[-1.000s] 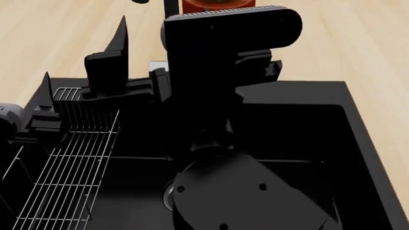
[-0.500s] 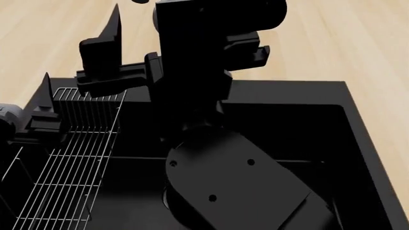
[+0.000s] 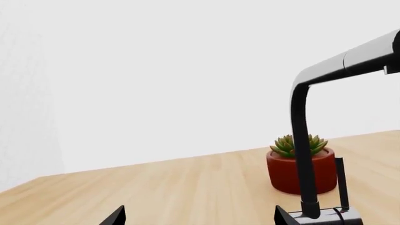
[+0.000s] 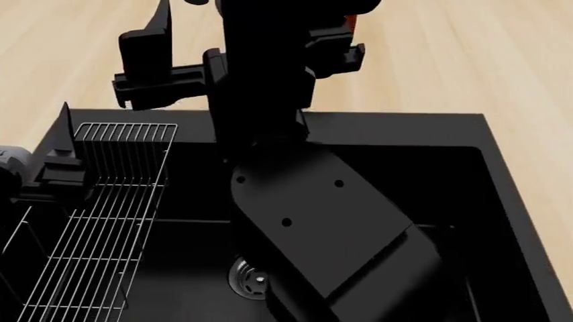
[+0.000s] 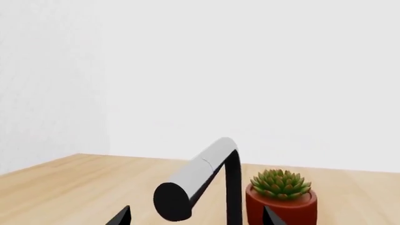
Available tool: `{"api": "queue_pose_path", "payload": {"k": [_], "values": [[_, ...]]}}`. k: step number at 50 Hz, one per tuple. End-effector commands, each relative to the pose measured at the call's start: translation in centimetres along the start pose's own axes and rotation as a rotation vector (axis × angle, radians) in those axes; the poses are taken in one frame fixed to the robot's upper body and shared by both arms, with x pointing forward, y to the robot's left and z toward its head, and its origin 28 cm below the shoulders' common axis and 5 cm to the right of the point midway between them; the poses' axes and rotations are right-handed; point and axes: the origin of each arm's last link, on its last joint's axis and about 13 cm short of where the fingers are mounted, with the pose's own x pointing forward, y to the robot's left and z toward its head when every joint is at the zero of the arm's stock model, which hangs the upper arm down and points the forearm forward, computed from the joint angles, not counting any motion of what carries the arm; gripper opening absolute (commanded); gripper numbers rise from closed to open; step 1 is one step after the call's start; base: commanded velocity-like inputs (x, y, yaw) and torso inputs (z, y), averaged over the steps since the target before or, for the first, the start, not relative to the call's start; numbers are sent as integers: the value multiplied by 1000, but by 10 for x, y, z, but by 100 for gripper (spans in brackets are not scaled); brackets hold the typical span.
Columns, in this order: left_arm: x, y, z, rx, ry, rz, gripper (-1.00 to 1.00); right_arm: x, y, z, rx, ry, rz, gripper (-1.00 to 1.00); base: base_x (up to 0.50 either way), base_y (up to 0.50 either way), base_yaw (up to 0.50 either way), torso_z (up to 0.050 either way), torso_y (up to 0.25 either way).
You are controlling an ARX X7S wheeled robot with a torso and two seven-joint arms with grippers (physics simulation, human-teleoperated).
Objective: Turn the sink spout to the right.
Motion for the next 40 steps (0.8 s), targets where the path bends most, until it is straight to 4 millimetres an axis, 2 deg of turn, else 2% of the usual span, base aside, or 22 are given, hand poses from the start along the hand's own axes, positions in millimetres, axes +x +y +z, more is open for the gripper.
{"api": "queue_pose_path", "payload": {"k": [1,12,26,40], "values": [[0,0,0,-3,-1,0,100,20,-1,-1,-1,4,12,100,0,0,0,0,0],[0,0,0,-6,-6,-2,100,32,-1,-6,8,11,22,100,0,0,0,0,0],[-1,0,1,-9,-12,-5,100,40,-1,-23,28,51,24,100,0,0,0,0,0],[-1,0,0,-14,-16,-11,100,48,2,-21,26,48,40,100,0,0,0,0,0]]}}
